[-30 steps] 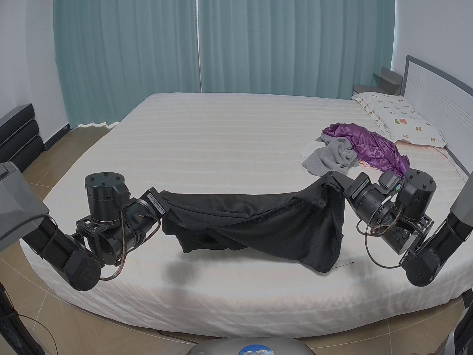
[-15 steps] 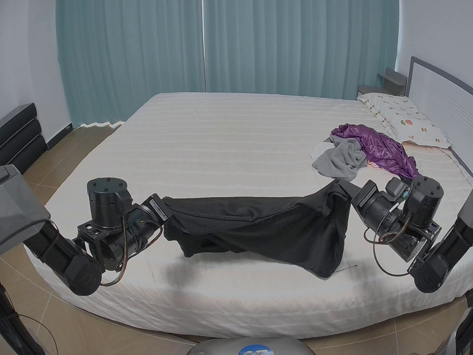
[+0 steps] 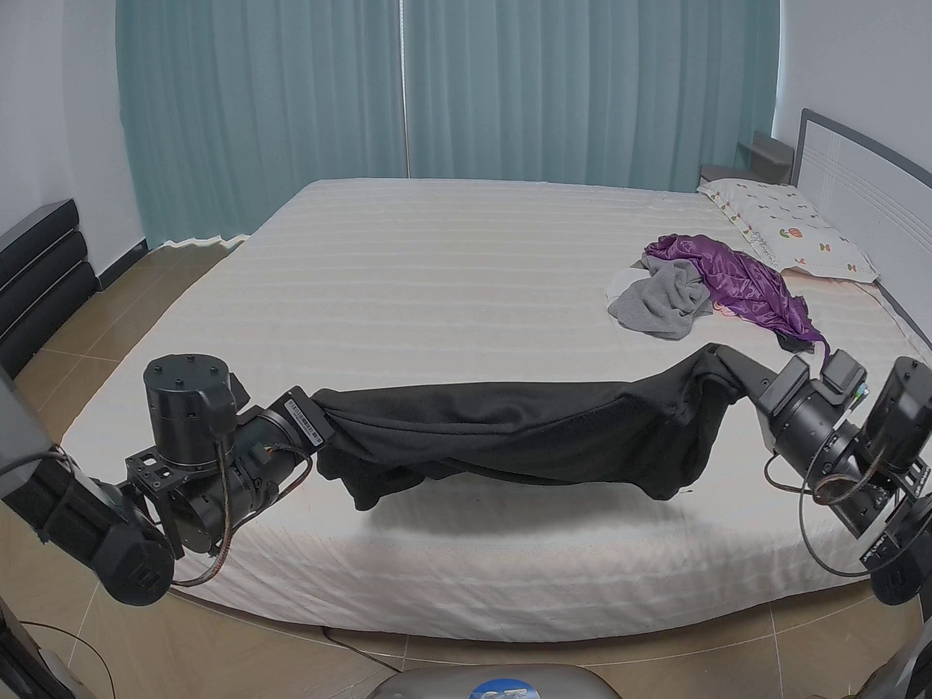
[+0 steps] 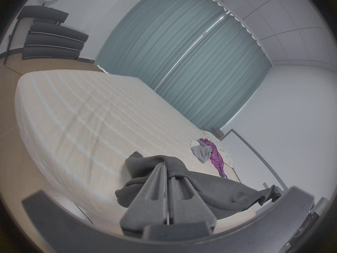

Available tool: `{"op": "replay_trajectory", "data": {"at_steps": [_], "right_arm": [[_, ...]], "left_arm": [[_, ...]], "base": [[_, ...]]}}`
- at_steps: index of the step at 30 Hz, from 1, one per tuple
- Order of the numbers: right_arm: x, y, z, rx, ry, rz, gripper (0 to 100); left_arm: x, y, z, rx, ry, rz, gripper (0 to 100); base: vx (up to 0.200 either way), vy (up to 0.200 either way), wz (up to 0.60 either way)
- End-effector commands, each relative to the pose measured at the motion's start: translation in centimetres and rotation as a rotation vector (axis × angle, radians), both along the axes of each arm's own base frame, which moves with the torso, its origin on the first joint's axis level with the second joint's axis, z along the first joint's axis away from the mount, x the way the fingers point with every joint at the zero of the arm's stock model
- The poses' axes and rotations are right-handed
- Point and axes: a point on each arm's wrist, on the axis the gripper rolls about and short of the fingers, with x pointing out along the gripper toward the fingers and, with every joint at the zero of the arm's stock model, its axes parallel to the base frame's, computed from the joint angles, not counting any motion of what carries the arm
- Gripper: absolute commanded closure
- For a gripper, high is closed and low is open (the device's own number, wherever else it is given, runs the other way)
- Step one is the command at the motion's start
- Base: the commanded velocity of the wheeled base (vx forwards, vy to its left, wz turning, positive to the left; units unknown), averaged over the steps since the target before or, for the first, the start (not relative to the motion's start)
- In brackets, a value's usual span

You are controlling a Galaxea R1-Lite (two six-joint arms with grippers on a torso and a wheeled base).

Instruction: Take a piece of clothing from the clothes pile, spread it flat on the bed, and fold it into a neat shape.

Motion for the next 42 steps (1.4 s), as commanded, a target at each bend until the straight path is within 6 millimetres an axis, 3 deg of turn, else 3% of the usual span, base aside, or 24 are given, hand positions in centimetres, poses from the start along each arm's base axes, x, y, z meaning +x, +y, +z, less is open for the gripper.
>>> {"op": "replay_trajectory", "data": {"at_steps": [1,2,5,8,13,16,19,20,22,26,31,36,42], "right_arm": [[-3.2,-1.1,3.8,0.059,-0.154,0.012,100],[-3.3,-1.1,4.0,0.061,-0.160,0.014,100],[-4.7,-1.3,6.9,0.059,-0.237,0.028,100],[-4.8,-1.4,9.2,0.059,-0.245,0.026,100],[-2.8,-0.8,12.7,0.054,-0.245,0.010,100],[-0.5,-0.5,14.2,0.052,-0.249,-0.019,100],[2.2,0.2,14.3,0.036,-0.213,-0.038,100],[2.2,0.2,14.3,0.036,-0.213,-0.038,100],[5.2,0.9,13.0,0.010,-0.165,-0.055,100],[8.8,1.6,11.1,-0.031,-0.121,-0.076,100],[14.0,3.2,7.5,-0.071,-0.058,-0.117,100],[17.4,3.6,5.5,-0.086,-0.038,-0.180,100],[21.7,4.8,0.1,-0.161,0.024,-0.215,100]], "left_arm": [[-1.8,0.7,3.2,-0.008,-0.098,-0.010,100],[-1.9,0.8,3.3,-0.008,-0.101,-0.009,100],[-2.6,1.1,5.2,0.007,-0.114,-0.014,100],[-2.1,0.9,6.4,0.008,-0.113,-0.013,100],[-0.6,0.3,8.3,0.009,-0.098,-0.013,100],[1.0,-0.3,8.8,0.008,-0.051,-0.008,100],[3.0,-1.2,8.9,-0.031,-0.007,0.008,100],[3.0,-1.2,8.9,-0.031,-0.007,0.008,100],[4.9,-1.6,8.3,-0.045,0.025,0.022,100],[7.3,-2.3,6.9,-0.053,0.055,0.015,100],[11.0,-2.5,3.9,-0.032,0.112,0.042,100],[13.6,-2.3,1.5,-0.018,0.147,0.072,100],[17.8,-2.0,-3.0,-0.015,0.192,0.108,100]], "base": [[0.000,0.000,0.00],[0.000,0.000,0.00],[0.000,0.000,0.00],[0.000,0.000,0.00],[0.000,0.000,0.00],[0.000,0.000,0.00],[0.000,0.000,0.00],[0.000,0.000,0.00],[0.100,0.000,0.00],[0.200,0.000,0.00],[0.200,0.000,0.00],[0.200,0.000,0.00],[0.200,0.000,0.00]]}}
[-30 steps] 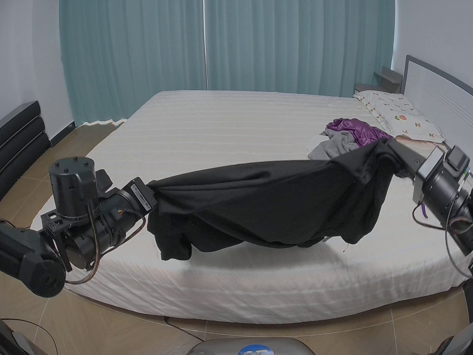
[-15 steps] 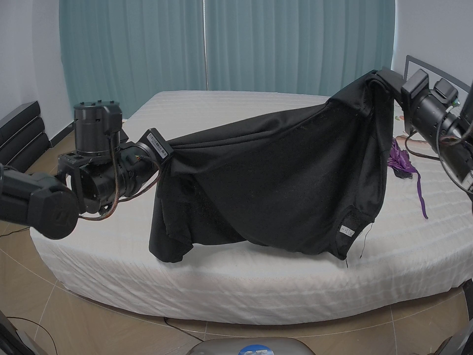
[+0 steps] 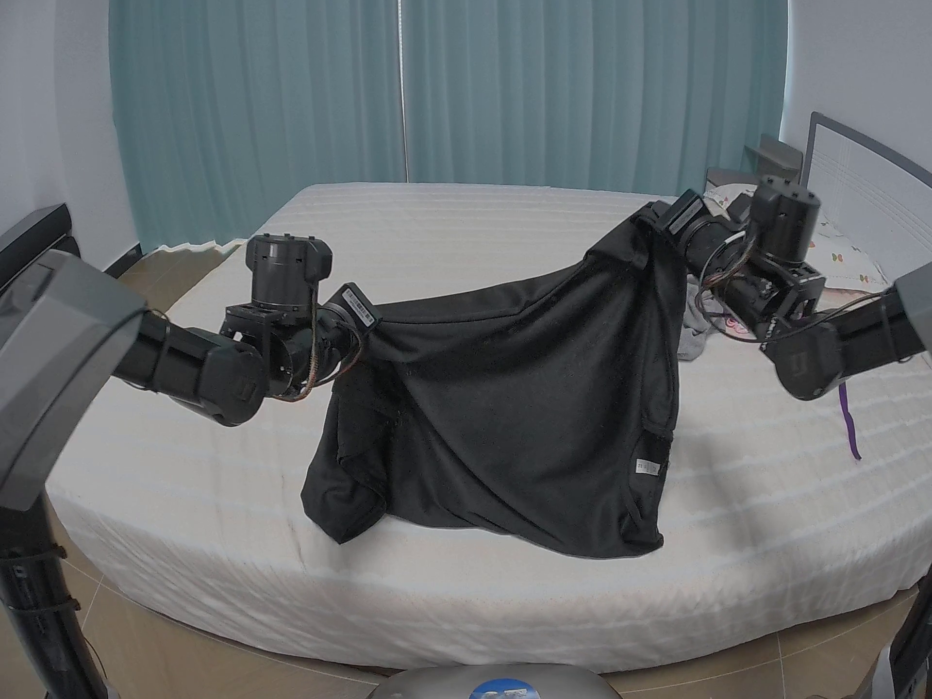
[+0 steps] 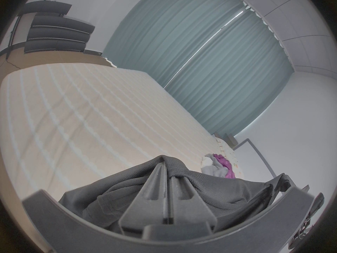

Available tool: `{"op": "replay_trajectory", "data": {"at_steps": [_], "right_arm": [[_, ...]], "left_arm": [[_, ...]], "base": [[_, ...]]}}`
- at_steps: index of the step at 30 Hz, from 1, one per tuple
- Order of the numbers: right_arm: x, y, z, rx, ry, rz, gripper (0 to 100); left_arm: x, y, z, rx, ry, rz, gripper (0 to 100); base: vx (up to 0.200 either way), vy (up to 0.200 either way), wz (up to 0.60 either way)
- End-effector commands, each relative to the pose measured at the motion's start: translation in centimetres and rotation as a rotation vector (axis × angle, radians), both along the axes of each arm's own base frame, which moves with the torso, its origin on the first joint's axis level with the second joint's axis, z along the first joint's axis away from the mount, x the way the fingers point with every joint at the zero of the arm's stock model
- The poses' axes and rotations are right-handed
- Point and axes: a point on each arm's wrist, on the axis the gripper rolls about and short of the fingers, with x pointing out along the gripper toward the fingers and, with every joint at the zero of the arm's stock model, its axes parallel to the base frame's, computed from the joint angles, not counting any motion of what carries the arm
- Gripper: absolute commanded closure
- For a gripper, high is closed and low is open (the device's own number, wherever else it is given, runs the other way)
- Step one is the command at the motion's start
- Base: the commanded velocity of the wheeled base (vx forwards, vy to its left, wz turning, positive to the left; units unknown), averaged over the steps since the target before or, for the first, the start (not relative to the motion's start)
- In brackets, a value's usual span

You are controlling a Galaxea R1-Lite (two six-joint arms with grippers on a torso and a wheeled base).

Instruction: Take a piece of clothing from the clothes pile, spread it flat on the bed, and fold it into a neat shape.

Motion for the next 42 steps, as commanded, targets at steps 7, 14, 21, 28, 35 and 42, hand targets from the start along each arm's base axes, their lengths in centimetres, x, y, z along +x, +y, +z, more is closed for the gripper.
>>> {"op": "replay_trajectory", "data": {"at_steps": [7,14,21,28,35,42], "right_arm": [[7.7,2.1,-12.4,-0.114,0.167,-0.070,100],[9.1,2.4,-16.1,-0.127,0.202,-0.089,100],[10.4,2.8,-19.2,-0.122,0.193,-0.096,0],[12.9,-0.3,-15.2,-0.034,0.020,-0.282,0],[12.7,-1.0,-18.2,-0.078,0.104,-0.304,0],[12.0,-2.1,-20.5,-0.110,0.184,-0.286,0]], "left_arm": [[6.3,-0.3,-11.0,0.031,0.154,0.045,100],[7.7,-1.0,-13.7,0.010,0.168,0.057,0],[8.9,-1.0,-14.0,-0.041,0.140,0.099,0],[10.8,1.8,-10.5,-0.068,-0.019,0.227,0],[11.5,3.2,-11.5,-0.015,-0.020,0.241,0],[13.3,4.6,-13.9,0.011,-0.043,0.268,0]], "base": [[0.000,0.000,0.00],[0.000,0.000,0.00],[0.000,0.000,0.00],[0.000,0.000,0.00],[0.000,0.000,0.00],[0.000,0.000,0.00]]}}
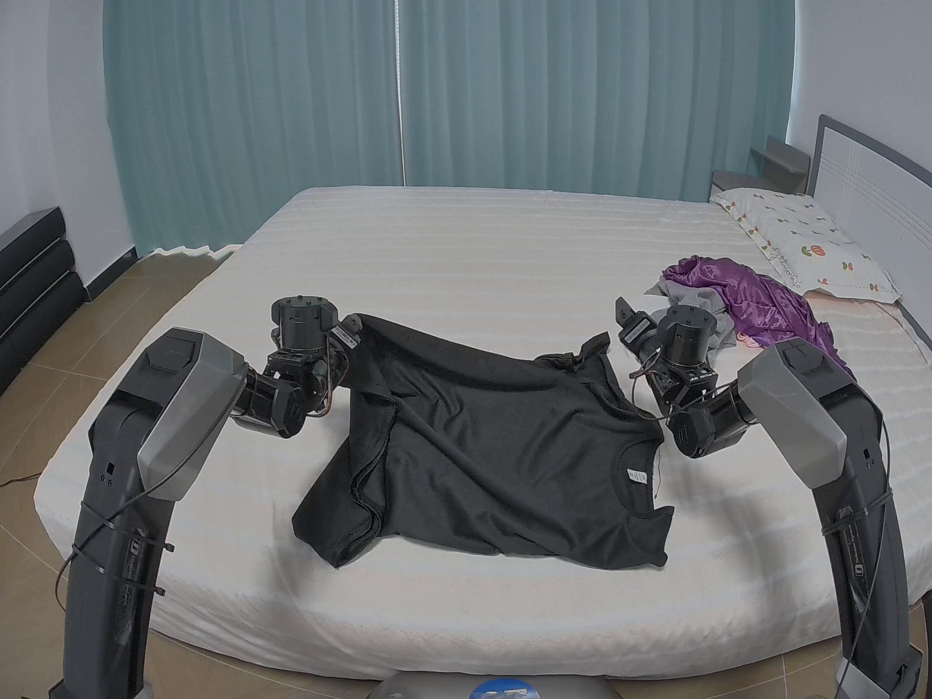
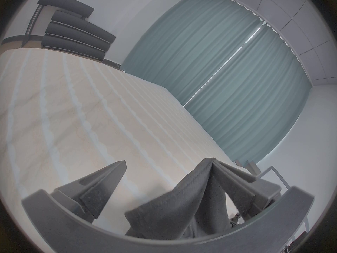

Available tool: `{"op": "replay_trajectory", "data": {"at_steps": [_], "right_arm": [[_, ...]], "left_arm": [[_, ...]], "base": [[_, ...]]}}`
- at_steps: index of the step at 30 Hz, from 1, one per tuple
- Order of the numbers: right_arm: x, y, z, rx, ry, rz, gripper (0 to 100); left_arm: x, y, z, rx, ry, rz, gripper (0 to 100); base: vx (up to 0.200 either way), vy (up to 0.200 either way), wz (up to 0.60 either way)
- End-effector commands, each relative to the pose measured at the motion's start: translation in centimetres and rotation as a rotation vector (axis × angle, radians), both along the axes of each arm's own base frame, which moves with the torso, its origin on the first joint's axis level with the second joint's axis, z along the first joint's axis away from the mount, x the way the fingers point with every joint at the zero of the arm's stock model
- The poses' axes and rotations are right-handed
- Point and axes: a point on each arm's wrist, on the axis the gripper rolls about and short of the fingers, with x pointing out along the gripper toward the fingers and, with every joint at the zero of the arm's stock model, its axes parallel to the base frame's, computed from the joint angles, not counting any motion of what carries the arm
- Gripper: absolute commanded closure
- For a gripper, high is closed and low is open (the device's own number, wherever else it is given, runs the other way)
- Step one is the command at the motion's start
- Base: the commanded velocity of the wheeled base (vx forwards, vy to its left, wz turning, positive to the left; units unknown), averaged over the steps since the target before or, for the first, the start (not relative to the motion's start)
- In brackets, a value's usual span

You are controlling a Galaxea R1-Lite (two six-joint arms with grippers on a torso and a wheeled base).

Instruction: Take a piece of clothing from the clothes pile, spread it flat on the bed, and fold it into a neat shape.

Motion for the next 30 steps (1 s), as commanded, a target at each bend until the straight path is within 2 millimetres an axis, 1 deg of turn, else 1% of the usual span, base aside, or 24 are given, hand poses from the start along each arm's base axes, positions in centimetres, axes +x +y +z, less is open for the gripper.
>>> {"op": "replay_trajectory", "data": {"at_steps": [1,2,4,5,7,10,11,12,15,17,20,21,24,30], "right_arm": [[-0.6,-1.0,-1.6,-0.014,0.063,-0.005,0],[-1.0,-1.4,-1.2,-0.015,0.071,-0.002,0],[-1.6,-1.6,-0.8,-0.006,0.082,0.014,0],[-2.0,-1.8,-0.4,0.002,0.088,0.027,0],[-3.0,-2.3,0.5,0.029,0.099,0.041,0],[-4.4,-2.6,1.8,0.093,0.115,0.073,0],[-4.4,-2.6,1.8,0.093,0.115,0.073,0],[-5.4,-2.8,2.4,0.118,0.132,0.093,0],[-6.3,-3.2,2.8,0.136,0.150,0.103,0],[-8.0,-3.6,3.4,0.177,0.179,0.117,0],[-9.6,-3.7,3.8,0.218,0.212,0.144,0],[-9.7,-3.7,3.7,0.220,0.215,0.145,0],[-11.7,-4.0,3.6,0.273,0.267,0.149,0],[-13.8,-4.6,2.8,0.332,0.317,0.128,0]], "left_arm": [[0.8,0.8,-2.3,0.018,0.020,0.019,0],[1.0,1.2,-3.0,0.046,0.029,0.023,0],[1.3,1.7,-3.2,0.099,0.022,0.035,0],[1.6,2.0,-2.9,0.124,0.008,0.043,0],[2.3,2.4,-1.9,0.127,-0.033,0.065,0],[3.2,3.2,0.3,0.116,-0.105,0.091,0],[3.2,3.2,0.3,0.116,-0.105,0.091,0],[3.4,3.6,1.3,0.117,-0.125,0.099,0],[3.2,3.8,1.4,0.122,-0.087,0.098,0],[2.3,4.0,1.3,0.122,0.005,0.095,0],[1.3,4.0,0.8,0.089,0.071,0.065,0],[1.3,3.9,0.8,0.088,0.073,0.061,0],[0.0,3.3,-0.8,0.075,0.151,-0.010,0],[-1.3,1.9,-2.8,0.065,0.230,-0.089,0]], "base": [[0.000,0.000,0.00],[0.000,0.000,0.00],[0.000,0.000,0.00],[0.000,0.000,0.00],[0.000,0.000,0.00],[0.000,0.000,0.00],[0.000,0.000,0.00],[0.000,0.000,0.00],[0.000,0.000,0.00],[0.000,0.000,0.00],[0.000,0.000,0.00],[0.000,0.000,0.00],[0.000,0.000,0.00],[0.000,0.000,0.00]]}}
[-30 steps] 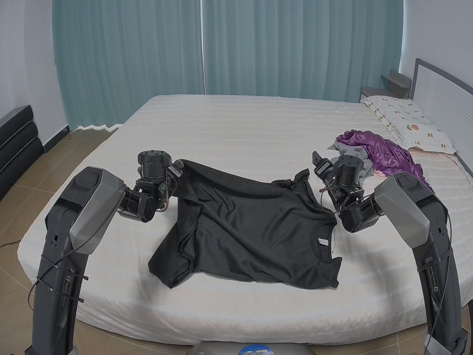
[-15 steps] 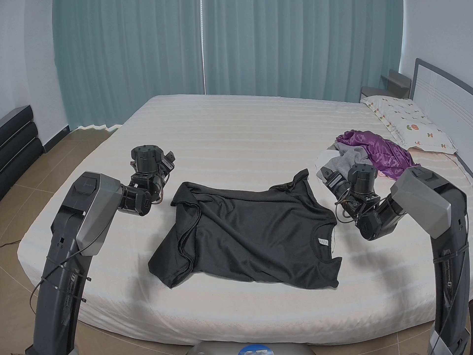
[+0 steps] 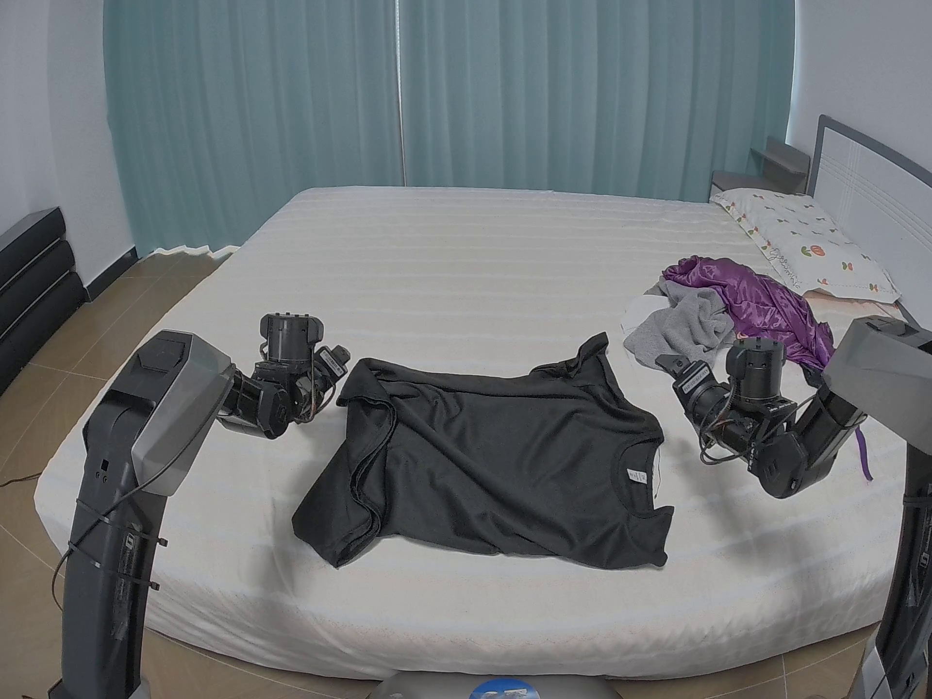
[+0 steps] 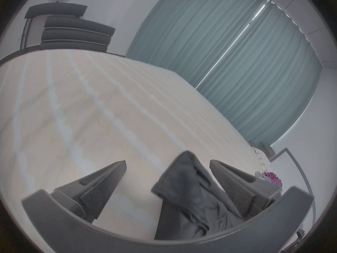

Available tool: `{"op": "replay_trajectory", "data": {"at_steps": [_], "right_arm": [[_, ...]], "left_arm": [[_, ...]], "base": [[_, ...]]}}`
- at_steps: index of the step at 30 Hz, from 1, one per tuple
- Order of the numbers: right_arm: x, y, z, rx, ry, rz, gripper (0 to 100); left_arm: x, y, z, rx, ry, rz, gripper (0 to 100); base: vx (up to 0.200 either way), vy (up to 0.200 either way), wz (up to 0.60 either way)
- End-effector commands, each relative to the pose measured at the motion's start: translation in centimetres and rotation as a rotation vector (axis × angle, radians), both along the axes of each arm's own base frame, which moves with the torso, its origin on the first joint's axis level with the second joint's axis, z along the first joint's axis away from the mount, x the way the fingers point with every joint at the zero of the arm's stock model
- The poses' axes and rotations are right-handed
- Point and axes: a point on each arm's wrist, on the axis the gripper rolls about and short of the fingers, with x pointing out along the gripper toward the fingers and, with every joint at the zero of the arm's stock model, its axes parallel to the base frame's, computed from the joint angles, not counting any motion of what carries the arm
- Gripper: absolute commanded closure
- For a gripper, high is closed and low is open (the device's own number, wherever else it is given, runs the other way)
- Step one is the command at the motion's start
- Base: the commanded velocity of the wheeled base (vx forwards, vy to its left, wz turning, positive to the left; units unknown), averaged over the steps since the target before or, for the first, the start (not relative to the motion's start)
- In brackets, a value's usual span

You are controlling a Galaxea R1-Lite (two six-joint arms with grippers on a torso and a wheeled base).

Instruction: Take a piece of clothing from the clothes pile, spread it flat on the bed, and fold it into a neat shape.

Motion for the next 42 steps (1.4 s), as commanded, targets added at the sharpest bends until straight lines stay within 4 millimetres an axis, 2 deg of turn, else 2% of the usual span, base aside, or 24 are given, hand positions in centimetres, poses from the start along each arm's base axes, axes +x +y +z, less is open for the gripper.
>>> {"op": "replay_trajectory", "data": {"at_steps": [1,7,12,19,20,27,32,35,42], "right_arm": [[-2.1,-0.4,1.2,0.042,0.000,-0.009,0],[-3.5,-0.5,0.9,0.096,0.002,0.014,0],[-3.8,-0.5,0.3,0.116,0.014,0.005,0],[-3.9,-0.5,0.3,0.124,0.018,0.004,0],[-3.9,-0.5,0.3,0.124,0.018,0.004,0],[-4.0,-0.6,0.3,0.127,0.010,0.002,0],[-4.2,-0.7,0.3,0.130,-0.006,0.002,0],[-4.3,-0.8,0.2,0.130,-0.003,-0.002,0],[-4.4,-0.7,-0.4,0.129,0.014,-0.001,0]], "left_arm": [[-1.3,-1.3,-0.5,-0.018,0.054,-0.057,0],[-1.5,-2.9,-1.8,-0.079,0.078,-0.113,0],[-1.1,-3.1,-2.9,-0.089,0.085,-0.116,0],[-0.2,-3.0,-3.3,-0.094,0.056,-0.097,0],[0.0,-3.0,-3.1,-0.098,0.044,-0.094,100],[1.1,-2.6,-1.8,-0.122,-0.025,-0.026,100],[2.2,-1.2,-0.3,-0.118,-0.094,0.031,100],[3.1,0.1,1.4,-0.116,-0.160,0.070,100],[3.6,2.0,2.6,-0.044,-0.227,0.064,100]], "base": [[0.000,0.000,0.00],[0.000,0.000,0.00],[0.000,0.000,0.00],[0.000,0.000,0.00],[0.000,0.000,0.00],[0.000,0.000,0.00],[0.000,0.000,0.00],[0.000,0.000,0.00],[0.000,0.000,0.00]]}}
